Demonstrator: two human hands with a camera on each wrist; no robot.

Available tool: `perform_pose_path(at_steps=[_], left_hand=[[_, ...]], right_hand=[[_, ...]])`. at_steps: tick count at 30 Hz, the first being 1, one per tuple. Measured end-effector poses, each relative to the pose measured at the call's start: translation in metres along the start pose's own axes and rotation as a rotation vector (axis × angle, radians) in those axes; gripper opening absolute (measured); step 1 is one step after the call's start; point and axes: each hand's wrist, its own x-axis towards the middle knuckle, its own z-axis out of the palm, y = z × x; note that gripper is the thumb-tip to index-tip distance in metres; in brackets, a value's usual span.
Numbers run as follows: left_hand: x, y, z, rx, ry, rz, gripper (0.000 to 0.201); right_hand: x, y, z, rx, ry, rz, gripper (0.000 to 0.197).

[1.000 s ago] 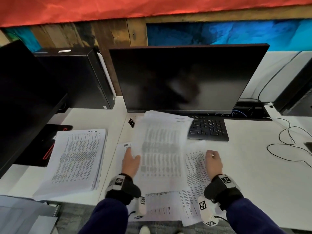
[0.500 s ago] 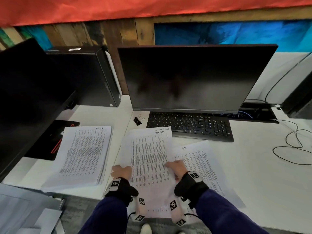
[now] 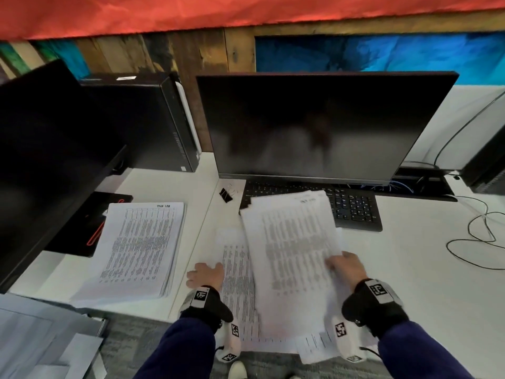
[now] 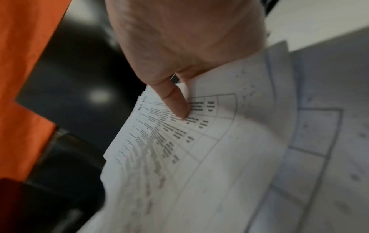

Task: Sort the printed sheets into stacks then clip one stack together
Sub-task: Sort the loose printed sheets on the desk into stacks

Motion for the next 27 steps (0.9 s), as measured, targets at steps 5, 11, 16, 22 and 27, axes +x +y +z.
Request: perform_pose_path(at_steps=[5, 11, 16, 22, 27], left_hand=[[-0.001, 0.005, 0.004, 0.066, -0.035, -0.020, 0.058], [-0.007, 0.014, 0.013, 0.044, -0.086, 0.003, 0.055], [-0.012, 0.023, 0.014, 0.088, -0.076, 0.028, 0.050], [-0.011, 0.028, 0.016, -0.015, -0.158, 0.054, 0.052], [-0.008, 0.028, 0.009, -0.009, -0.198, 0.024, 0.062]], right_hand=[[-0.016, 0.018, -0.021, -0.448, 0.214, 0.185, 0.054], [-0.028, 0.005, 0.020, -0.374, -0.012, -0.055, 0.042], [-0.025, -0.004, 0.037, -0.237, 0.015, -0.093, 0.045], [-0.022, -0.012, 0.055, 0.025, -0.045, 0.029, 0.070], [-0.020, -0.018, 0.055, -0.195, -0.166, 0.055, 0.059]])
